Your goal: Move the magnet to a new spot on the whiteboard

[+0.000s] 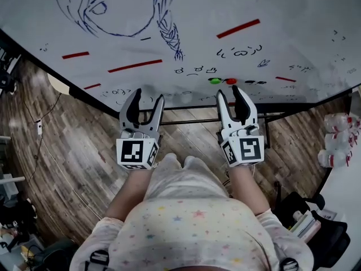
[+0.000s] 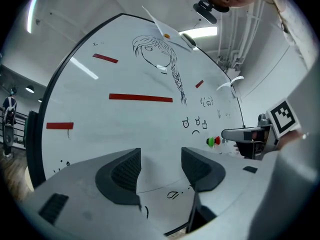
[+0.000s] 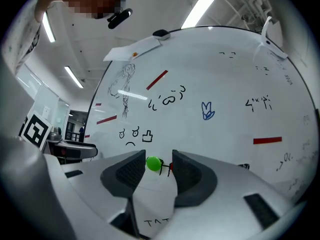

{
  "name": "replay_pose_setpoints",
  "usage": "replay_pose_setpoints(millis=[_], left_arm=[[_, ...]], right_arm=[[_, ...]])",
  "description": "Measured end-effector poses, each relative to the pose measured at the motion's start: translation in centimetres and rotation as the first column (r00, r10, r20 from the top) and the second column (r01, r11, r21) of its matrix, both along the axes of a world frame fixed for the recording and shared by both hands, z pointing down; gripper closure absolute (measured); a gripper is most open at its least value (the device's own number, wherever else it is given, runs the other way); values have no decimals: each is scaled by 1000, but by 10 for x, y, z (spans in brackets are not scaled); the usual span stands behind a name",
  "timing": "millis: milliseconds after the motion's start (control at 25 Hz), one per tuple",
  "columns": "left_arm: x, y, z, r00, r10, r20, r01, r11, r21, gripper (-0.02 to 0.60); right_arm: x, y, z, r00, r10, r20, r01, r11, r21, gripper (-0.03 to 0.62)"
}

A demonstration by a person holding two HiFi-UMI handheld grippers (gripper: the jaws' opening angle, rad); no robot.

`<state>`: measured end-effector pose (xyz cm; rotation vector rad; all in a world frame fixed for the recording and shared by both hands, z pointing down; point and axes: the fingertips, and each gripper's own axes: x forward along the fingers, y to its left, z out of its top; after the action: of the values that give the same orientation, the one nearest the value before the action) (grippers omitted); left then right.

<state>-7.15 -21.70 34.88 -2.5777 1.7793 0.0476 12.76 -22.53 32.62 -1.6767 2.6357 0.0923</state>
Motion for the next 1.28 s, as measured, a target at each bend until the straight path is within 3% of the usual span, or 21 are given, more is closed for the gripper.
replay_pose_setpoints(millis=[360,1280], left_arm=[[-25,-1,0,1000,-22,-5,22,1000,-3,348],[-42,10,14,998,-59,-2,59,998,-2,348]], right_arm=[[-12,-7,-5,998,54,-17,-53,998,44,436],[-21,-22,14,997,82,-15,-82,997,5,450]])
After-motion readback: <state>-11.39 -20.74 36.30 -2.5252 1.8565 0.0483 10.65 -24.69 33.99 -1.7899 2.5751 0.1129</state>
